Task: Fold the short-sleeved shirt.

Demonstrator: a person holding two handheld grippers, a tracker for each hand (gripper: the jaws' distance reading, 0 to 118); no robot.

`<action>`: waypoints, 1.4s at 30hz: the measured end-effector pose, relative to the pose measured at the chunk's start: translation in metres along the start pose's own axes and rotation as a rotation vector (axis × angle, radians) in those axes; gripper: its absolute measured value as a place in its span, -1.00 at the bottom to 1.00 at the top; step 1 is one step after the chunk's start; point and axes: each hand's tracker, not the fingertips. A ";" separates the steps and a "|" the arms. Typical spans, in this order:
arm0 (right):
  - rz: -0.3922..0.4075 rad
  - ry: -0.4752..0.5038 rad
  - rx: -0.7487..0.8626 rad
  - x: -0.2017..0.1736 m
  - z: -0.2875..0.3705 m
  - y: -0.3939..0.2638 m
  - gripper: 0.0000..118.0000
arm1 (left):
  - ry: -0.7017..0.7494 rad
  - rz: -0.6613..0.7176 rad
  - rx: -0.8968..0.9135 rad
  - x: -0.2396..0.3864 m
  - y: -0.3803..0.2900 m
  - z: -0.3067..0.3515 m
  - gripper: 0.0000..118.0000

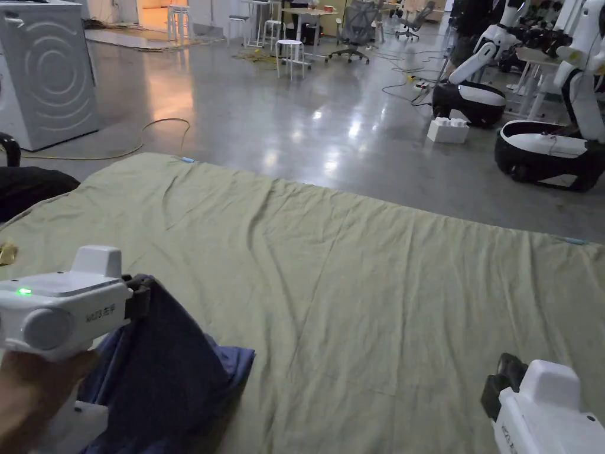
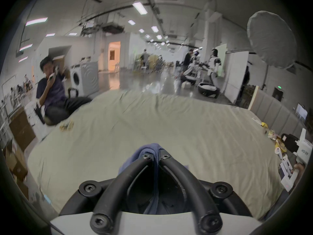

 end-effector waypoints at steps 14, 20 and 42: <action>-0.039 -0.085 0.081 0.047 0.028 0.022 -0.96 | -0.328 -0.114 0.170 0.182 0.082 0.007 -0.92; -0.060 -0.147 0.101 0.076 0.042 0.025 -0.96 | -0.477 -0.130 0.158 0.272 0.077 0.008 -0.92; -0.076 -0.218 0.037 0.112 0.056 0.002 -0.96 | -0.683 -0.228 -0.123 0.438 -0.113 0.038 0.37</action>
